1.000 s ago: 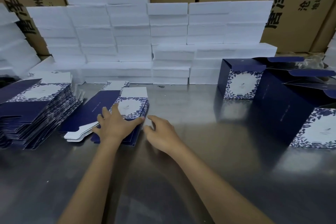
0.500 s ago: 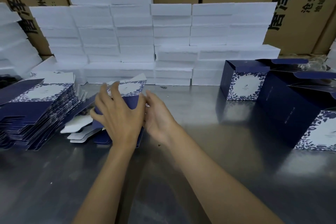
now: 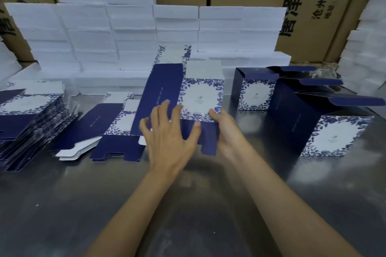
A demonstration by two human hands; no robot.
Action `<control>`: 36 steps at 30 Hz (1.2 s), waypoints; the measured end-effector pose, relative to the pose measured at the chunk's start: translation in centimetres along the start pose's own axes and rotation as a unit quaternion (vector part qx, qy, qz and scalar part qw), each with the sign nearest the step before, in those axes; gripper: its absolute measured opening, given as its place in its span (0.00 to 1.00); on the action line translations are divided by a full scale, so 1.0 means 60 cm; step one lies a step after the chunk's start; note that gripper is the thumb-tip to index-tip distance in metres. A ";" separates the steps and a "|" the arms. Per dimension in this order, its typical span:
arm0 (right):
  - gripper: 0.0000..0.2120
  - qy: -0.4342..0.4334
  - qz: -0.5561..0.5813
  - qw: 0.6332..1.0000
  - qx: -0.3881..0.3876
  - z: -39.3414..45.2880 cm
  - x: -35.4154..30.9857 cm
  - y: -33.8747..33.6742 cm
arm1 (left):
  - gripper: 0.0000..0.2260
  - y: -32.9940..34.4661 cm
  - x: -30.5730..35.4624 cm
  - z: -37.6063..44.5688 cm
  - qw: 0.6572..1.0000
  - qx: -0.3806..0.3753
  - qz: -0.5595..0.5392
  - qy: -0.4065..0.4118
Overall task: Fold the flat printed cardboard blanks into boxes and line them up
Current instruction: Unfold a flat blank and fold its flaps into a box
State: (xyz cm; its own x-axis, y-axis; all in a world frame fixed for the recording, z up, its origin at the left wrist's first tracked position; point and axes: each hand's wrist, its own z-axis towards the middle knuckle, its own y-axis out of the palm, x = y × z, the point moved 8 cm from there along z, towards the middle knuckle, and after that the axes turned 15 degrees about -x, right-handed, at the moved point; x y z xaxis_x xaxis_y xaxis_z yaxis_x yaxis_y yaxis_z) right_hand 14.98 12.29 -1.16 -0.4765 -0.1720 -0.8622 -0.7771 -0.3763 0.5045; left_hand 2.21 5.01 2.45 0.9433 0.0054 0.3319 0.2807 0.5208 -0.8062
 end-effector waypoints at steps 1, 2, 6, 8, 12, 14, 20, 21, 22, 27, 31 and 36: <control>0.16 0.000 -0.005 1.000 0.013 -0.012 -0.006 -0.024 | 0.25 -0.004 -0.006 -0.001 1.000 0.012 -0.015 -0.013; 0.16 -0.001 -0.013 1.000 0.024 -0.023 -0.012 -0.047 | 0.25 -0.007 -0.016 -0.001 0.999 0.021 -0.031 -0.033; 0.22 -0.029 -0.088 0.995 0.030 -0.065 -0.037 -0.113 | 0.27 0.028 -0.071 0.000 0.950 -0.044 -0.287 -0.112; 0.24 -0.040 -0.124 0.991 0.036 -0.081 -0.042 -0.134 | 0.25 0.065 -0.078 -0.006 0.868 -0.111 -0.463 -0.143; 0.28 -0.034 -0.133 0.989 0.060 -0.099 -0.037 -0.151 | 0.22 0.070 -0.073 -0.009 0.852 -0.104 -0.497 -0.132; 0.26 -0.029 -0.114 0.990 0.081 -0.106 -0.034 -0.152 | 0.22 0.059 -0.063 -0.016 0.867 -0.078 -0.476 -0.120; 0.21 -0.015 -0.076 0.994 0.078 -0.109 -0.013 -0.141 | 0.22 0.042 -0.012 -0.026 0.841 -0.066 -0.534 -0.063; 0.20 -0.004 -0.072 0.996 0.059 -0.109 -0.009 -0.131 | 0.21 0.044 -0.001 -0.029 0.827 -0.080 -0.554 -0.051; 0.19 0.009 -0.073 0.996 0.040 -0.107 -0.006 -0.122 | 0.20 0.047 0.012 -0.032 0.816 -0.097 -0.569 -0.038; 0.10 0.044 -0.149 0.988 0.025 -0.105 0.014 -0.118 | 0.17 0.067 0.058 -0.050 0.836 -0.180 -0.519 0.012; 0.17 0.012 -0.017 0.999 0.044 -0.105 -0.007 -0.153 | 0.16 0.092 0.043 -0.050 0.868 -0.235 -0.438 -0.012; 0.17 0.114 -0.021 0.993 0.014 -0.117 -0.014 -0.175 | 0.14 0.117 0.037 -0.053 0.913 -0.321 -0.254 -0.013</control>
State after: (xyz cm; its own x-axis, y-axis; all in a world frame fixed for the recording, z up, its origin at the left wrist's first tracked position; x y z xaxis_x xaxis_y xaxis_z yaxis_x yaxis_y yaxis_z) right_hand 26.45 9.98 -6.04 -0.3409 -0.3590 -0.8688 -0.8073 -0.3617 0.4662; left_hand 6.84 5.96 -4.04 0.6612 -0.0739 0.7466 0.7336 -0.1448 -0.6640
